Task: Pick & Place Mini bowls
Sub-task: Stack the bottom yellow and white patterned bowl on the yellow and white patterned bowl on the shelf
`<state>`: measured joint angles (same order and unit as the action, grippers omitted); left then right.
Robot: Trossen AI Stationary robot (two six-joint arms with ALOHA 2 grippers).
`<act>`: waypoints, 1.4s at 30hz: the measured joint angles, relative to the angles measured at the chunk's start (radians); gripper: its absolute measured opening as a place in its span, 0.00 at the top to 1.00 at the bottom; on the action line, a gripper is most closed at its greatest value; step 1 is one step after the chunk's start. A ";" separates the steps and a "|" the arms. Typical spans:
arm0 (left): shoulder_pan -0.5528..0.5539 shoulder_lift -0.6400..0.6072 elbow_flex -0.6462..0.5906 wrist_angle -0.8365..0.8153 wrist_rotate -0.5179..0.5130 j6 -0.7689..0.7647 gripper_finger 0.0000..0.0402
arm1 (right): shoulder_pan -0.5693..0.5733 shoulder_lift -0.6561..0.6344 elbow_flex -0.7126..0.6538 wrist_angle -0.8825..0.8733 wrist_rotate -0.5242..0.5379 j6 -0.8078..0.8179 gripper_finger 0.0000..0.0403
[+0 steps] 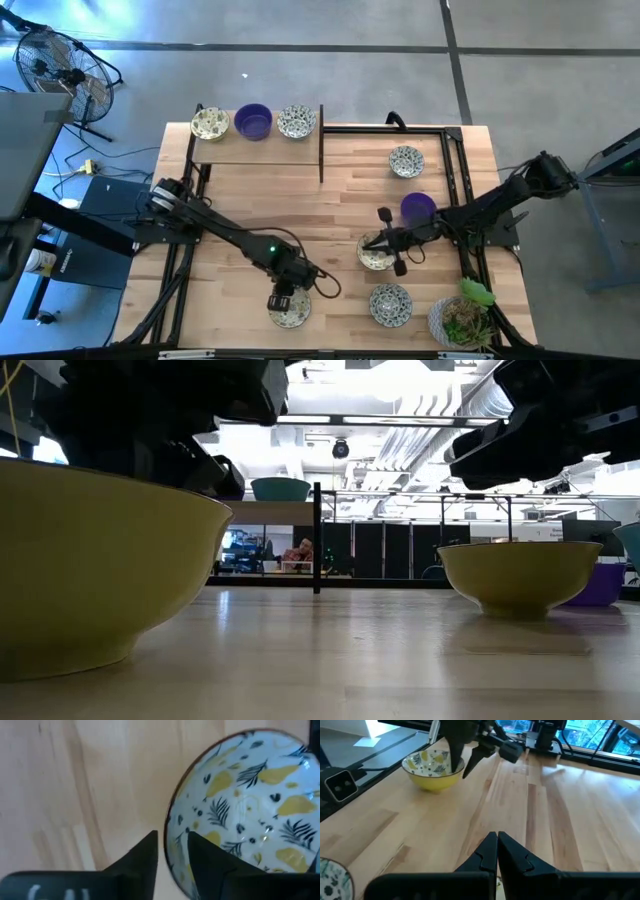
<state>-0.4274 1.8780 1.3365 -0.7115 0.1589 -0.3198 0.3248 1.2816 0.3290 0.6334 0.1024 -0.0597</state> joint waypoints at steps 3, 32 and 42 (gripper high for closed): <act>-0.004 0.008 0.000 -0.009 0.009 0.000 0.84 | 0.005 0.000 0.000 0.000 0.000 0.000 1.00; 0.383 -0.374 -0.358 -0.350 -0.168 0.443 0.98 | 0.005 0.000 0.000 -0.009 0.005 0.004 1.00; 0.558 -0.477 -0.435 -0.310 -0.203 0.660 0.98 | 0.003 0.003 0.000 -0.002 0.025 0.000 1.00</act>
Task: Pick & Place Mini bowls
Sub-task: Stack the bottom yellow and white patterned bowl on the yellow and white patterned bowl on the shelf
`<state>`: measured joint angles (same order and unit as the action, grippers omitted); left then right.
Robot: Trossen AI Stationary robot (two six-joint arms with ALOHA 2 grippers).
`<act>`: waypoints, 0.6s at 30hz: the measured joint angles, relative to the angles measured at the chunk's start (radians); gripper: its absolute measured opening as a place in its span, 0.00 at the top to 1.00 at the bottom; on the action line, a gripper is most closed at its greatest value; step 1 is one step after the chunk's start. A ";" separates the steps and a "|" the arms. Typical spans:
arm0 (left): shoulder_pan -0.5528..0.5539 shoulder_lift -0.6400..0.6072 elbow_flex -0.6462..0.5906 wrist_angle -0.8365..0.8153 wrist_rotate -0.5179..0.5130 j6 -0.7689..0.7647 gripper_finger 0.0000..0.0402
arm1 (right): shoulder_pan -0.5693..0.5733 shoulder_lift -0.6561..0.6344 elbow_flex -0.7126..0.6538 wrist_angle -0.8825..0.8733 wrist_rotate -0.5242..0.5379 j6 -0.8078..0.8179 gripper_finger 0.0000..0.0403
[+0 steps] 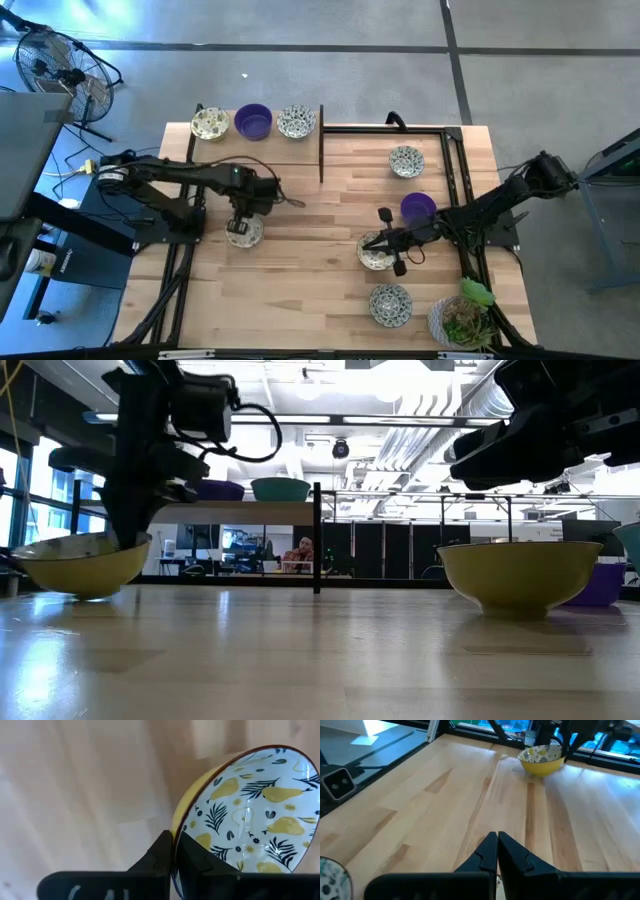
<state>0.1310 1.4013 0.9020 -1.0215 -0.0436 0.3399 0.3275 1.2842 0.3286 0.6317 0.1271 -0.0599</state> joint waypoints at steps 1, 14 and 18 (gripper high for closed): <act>0.021 -0.001 0.000 -0.001 -0.008 0.026 0.98 | 0.000 0.000 0.000 0.000 0.013 -0.001 1.00; 0.150 -0.001 -0.001 0.010 -0.004 0.184 0.90 | -0.020 0.000 0.000 0.054 0.131 -0.080 1.00; 0.151 -0.001 -0.001 -0.010 0.011 0.187 0.83 | -0.050 0.000 0.000 0.073 0.127 -0.080 1.00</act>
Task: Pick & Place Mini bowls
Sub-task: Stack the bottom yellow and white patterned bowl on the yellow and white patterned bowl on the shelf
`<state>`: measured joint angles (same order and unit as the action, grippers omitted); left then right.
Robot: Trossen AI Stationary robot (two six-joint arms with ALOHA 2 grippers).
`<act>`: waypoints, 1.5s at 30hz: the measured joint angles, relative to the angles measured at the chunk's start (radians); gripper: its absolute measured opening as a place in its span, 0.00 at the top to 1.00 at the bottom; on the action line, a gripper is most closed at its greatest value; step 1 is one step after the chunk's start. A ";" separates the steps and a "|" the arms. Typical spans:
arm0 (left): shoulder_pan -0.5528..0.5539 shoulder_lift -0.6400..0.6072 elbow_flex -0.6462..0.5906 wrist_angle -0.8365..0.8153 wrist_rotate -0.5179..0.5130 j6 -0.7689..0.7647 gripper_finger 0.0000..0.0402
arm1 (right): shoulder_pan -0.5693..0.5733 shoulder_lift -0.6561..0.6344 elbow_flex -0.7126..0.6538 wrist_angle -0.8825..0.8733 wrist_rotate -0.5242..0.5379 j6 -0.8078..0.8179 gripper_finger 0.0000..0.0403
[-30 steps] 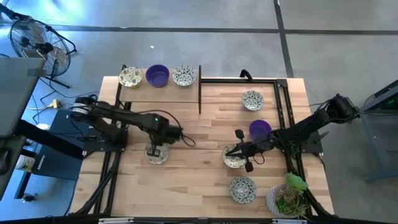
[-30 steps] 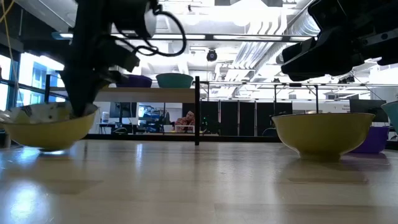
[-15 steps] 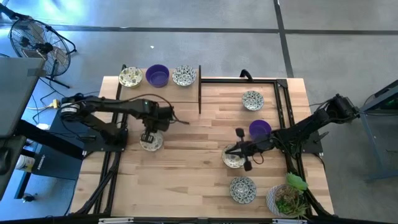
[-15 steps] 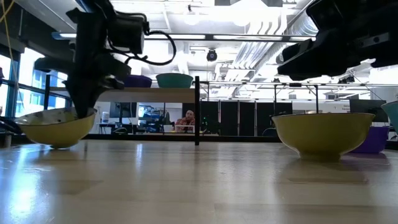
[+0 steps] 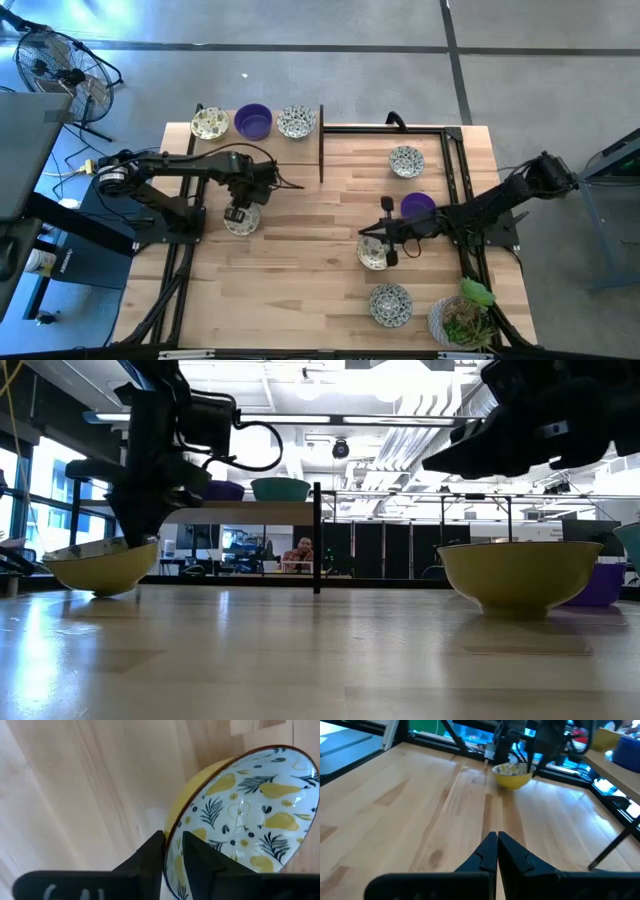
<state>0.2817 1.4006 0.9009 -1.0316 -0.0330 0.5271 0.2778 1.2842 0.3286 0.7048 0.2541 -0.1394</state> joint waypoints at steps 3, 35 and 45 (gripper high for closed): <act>0.000 0.000 0.000 -0.002 0.001 0.003 0.79 | -0.016 0.000 0.000 0.000 -0.013 0.001 1.00; -0.070 0.000 0.306 -0.255 -0.070 -0.027 0.74 | -0.018 0.000 0.000 -0.005 -0.022 0.008 1.00; -0.305 -0.035 0.242 -0.143 -0.125 -0.239 0.98 | -0.017 -0.001 0.000 -0.011 -0.026 0.008 1.00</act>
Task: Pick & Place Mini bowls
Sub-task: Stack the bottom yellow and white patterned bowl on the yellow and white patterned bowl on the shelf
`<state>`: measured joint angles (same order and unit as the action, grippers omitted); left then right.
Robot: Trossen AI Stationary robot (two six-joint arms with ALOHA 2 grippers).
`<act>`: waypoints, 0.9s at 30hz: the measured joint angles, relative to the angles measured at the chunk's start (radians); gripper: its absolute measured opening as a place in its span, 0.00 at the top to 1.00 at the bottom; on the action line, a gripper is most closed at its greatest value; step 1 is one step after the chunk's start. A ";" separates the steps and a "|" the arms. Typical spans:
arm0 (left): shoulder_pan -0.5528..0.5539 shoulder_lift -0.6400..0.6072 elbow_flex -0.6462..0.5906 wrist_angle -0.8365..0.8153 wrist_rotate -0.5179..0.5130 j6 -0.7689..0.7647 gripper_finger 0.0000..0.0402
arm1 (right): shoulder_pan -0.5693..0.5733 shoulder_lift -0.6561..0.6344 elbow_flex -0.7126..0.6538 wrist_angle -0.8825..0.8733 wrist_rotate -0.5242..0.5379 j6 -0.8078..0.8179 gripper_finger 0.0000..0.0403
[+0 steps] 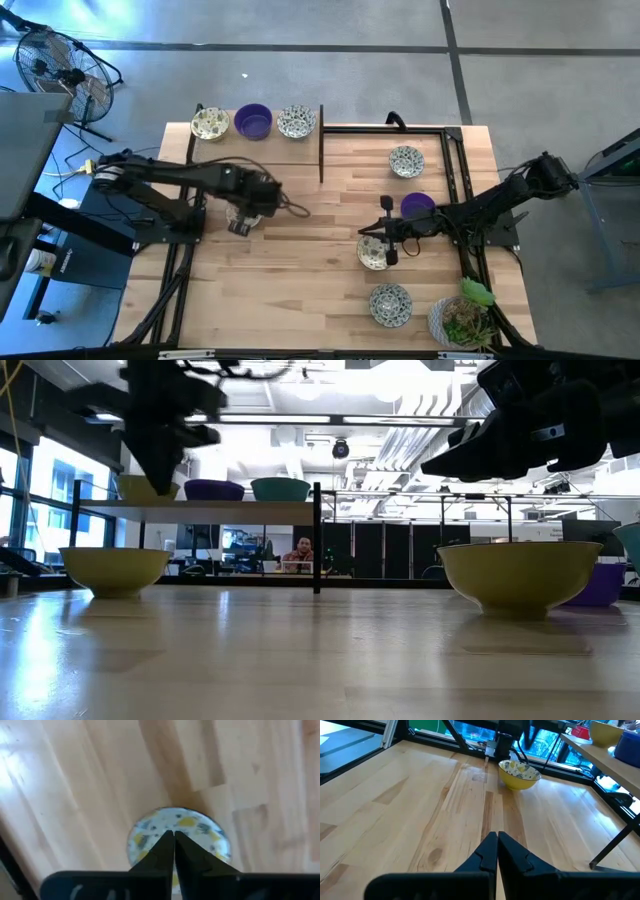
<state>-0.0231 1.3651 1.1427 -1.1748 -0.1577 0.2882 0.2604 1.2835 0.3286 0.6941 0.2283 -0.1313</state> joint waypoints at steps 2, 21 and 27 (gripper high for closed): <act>-0.023 -0.028 -0.026 0.010 0.002 -0.035 0.97 | 0.001 0.000 0.000 -0.001 0.000 0.001 1.00; -0.096 -0.271 -0.338 0.155 0.081 -0.189 0.93 | 0.002 0.000 0.000 0.012 -0.010 0.000 1.00; -0.173 -0.187 -0.341 0.157 0.031 -0.223 0.74 | 0.002 0.000 0.000 0.008 -0.001 0.000 1.00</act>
<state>-0.1961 1.1778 0.8017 -1.0177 -0.1266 0.0648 0.2623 1.2833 0.3286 0.7025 0.2270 -0.1310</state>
